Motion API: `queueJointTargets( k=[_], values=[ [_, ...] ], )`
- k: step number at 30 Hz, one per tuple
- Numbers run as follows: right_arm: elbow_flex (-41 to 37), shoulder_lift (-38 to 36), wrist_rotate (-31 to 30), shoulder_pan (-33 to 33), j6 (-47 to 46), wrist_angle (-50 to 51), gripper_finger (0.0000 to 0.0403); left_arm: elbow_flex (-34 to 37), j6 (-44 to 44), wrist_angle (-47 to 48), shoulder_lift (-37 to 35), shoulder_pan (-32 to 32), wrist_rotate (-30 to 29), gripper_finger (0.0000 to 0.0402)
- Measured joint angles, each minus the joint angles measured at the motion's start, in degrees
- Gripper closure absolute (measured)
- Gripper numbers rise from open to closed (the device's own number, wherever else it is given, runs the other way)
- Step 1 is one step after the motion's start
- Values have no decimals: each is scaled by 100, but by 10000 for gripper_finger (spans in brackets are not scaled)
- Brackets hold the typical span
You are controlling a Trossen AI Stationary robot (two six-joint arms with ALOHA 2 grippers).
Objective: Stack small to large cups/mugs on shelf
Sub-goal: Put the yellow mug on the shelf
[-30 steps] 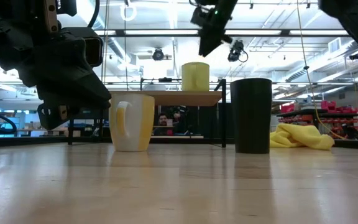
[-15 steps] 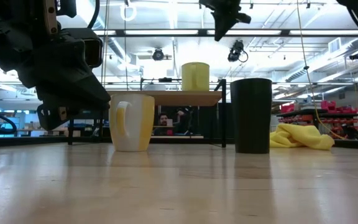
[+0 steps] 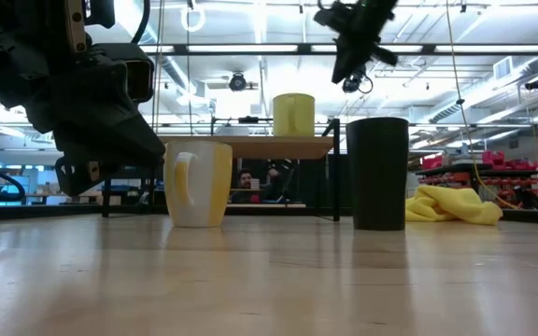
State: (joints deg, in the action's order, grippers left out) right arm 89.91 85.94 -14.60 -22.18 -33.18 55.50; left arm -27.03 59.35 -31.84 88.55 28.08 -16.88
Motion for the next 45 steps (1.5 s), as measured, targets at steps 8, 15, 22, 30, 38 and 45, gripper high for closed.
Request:
queueJointTargets(
  k=[8,15,22,30,38,45],
  values=[
    [-1778,-693,505,-165,-467,-1744,402,-2,-39,13,0,-31,37,345],
    [-1945,-467,488,-256,-451,-2426,402,-2,-37,28,0,-53,48,351],
    [-1893,-231,571,-423,-473,-2641,402,-2,5,35,0,-66,50,345],
    [-1893,-189,634,-443,-429,-2749,403,-2,0,39,0,-66,50,352],
    [-1893,-189,687,-445,-409,-2949,403,-2,0,40,0,-66,48,349],
    [-1893,-189,698,-445,-412,-3043,403,-2,0,40,0,-66,48,353]
  ],
)
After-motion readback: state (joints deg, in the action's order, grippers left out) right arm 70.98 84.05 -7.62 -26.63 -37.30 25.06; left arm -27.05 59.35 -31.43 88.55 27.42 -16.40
